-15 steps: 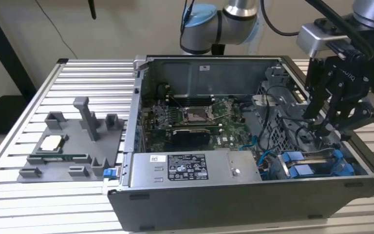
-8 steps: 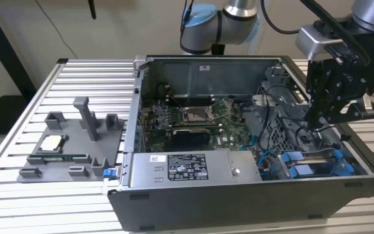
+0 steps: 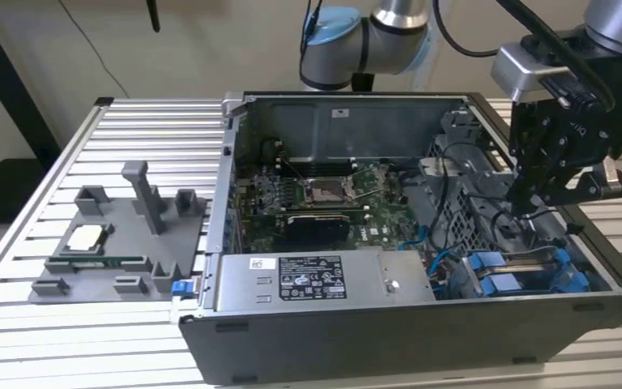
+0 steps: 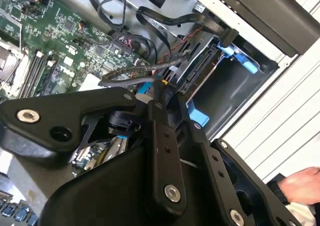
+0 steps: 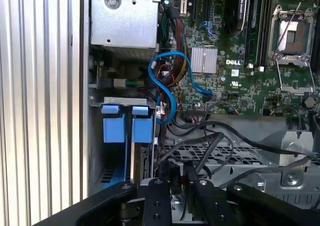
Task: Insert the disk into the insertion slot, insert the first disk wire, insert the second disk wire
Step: 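Insert the first disk wire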
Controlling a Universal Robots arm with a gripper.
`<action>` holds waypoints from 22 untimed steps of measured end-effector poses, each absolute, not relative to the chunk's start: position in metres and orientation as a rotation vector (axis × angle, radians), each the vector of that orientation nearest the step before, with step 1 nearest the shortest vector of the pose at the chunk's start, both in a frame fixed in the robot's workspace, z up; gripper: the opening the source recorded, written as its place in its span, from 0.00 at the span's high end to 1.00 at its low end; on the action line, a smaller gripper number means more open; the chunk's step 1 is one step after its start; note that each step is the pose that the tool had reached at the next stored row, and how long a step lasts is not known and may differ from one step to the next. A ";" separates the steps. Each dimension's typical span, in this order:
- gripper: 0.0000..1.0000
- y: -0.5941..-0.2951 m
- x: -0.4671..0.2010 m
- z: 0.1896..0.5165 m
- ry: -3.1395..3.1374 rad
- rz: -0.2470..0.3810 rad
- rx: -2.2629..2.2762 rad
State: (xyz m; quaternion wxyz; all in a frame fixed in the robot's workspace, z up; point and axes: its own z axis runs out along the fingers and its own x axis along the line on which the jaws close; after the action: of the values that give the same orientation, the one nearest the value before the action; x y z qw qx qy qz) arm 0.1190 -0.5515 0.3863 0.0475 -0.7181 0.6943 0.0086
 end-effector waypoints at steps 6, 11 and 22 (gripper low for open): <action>0.73 -0.551 0.119 0.386 2.115 0.025 -2.191; 0.66 -0.551 0.119 0.383 2.106 0.012 -2.189; 0.66 -0.556 0.118 0.383 2.104 0.012 -2.187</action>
State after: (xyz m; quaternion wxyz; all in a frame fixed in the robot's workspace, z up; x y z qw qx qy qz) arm 0.1181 -0.5557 0.3833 0.0535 -0.7196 0.6923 0.0038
